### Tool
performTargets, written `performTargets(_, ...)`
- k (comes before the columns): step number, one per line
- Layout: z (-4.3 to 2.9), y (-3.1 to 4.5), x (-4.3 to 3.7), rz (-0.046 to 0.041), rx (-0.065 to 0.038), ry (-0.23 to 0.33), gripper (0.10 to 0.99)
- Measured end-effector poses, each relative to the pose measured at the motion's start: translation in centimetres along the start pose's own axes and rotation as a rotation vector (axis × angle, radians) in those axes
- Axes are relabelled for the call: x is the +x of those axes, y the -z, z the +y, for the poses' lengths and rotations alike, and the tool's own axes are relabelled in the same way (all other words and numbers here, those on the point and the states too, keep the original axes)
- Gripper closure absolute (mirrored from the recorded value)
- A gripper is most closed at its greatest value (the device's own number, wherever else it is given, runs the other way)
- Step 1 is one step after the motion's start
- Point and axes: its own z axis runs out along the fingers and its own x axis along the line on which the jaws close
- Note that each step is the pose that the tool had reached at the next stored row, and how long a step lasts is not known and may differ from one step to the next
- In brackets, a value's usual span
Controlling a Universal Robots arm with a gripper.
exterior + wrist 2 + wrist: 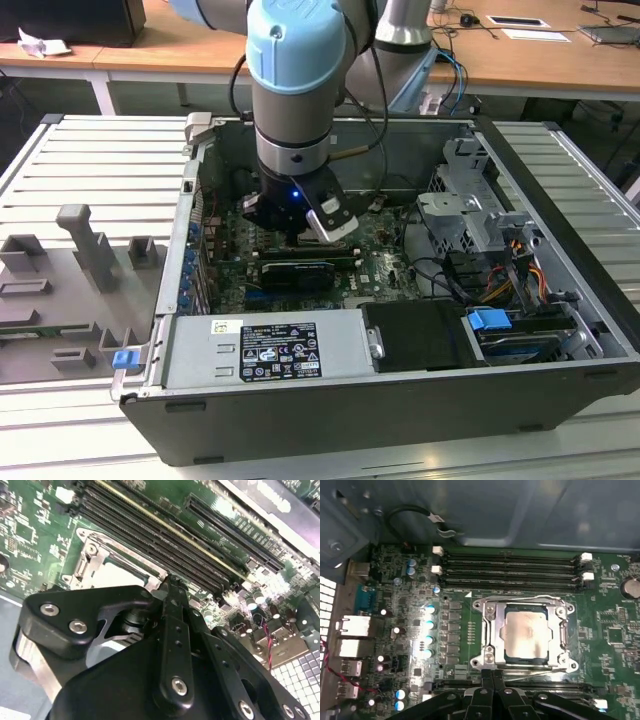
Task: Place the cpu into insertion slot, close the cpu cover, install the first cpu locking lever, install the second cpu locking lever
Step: 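Install the second cpu locking lever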
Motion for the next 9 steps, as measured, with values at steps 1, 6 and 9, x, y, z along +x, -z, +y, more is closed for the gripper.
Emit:
performTargets(1,-0.02,-0.1,0.02,0.0003,-0.002,0.002,0.98)
performTargets(6,-0.2,-0.88,0.15,0.0003,-0.016,0.004,0.98)
performTargets(9,-0.26,-1.18,0.24,-0.0004,-0.03,0.004,0.98)
